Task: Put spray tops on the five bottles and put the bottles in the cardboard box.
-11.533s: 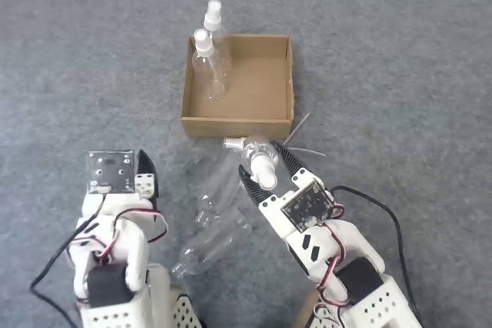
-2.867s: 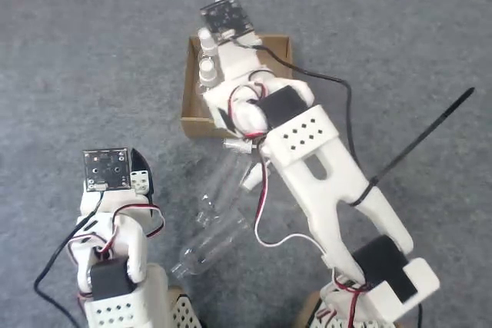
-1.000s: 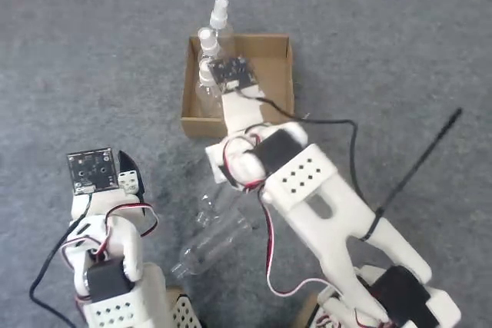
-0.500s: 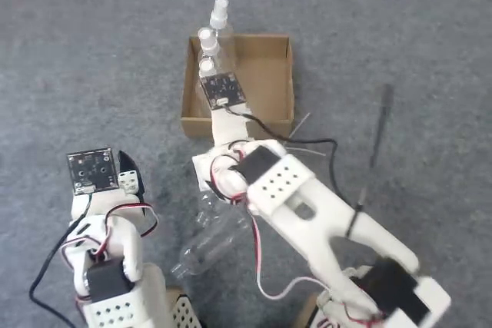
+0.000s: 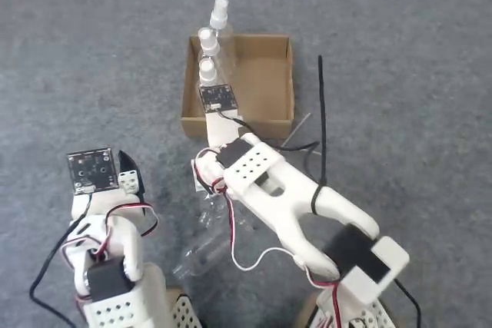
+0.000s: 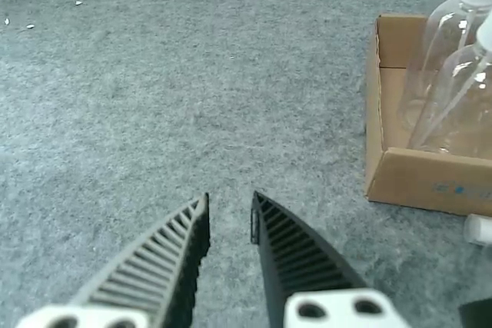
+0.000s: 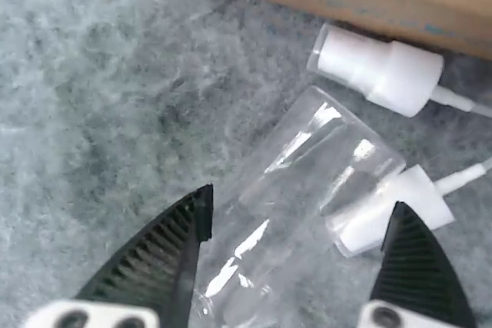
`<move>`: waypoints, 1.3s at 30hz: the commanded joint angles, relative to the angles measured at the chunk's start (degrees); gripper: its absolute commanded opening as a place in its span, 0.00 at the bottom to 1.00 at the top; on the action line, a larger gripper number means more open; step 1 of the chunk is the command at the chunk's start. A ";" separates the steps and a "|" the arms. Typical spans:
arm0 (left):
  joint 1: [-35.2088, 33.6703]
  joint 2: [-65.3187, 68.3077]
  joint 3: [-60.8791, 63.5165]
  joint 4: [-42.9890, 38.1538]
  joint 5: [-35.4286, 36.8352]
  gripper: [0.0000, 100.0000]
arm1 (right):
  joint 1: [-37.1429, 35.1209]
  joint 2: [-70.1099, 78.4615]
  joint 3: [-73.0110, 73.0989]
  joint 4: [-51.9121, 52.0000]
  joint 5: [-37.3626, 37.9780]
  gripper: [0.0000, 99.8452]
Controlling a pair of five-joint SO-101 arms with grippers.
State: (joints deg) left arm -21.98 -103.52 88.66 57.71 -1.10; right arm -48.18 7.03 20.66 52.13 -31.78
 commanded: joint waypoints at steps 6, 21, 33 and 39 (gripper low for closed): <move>-0.26 -0.70 -1.10 -2.02 0.62 0.09 | 0.04 -0.31 -2.64 -0.31 -0.53 0.12; -0.26 -0.70 -1.01 -2.02 0.62 0.09 | 1.19 -10.77 -3.43 8.22 -0.18 0.11; -0.26 -0.70 -0.92 -2.02 0.62 0.09 | 11.21 -19.47 -3.34 14.55 -0.18 0.11; -0.26 -0.70 -0.84 -2.02 0.62 0.09 | 11.38 -24.31 -3.34 23.25 -0.44 0.11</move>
State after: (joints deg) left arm -21.98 -103.52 88.66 57.71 -1.10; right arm -37.71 -12.13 20.04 71.56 -31.69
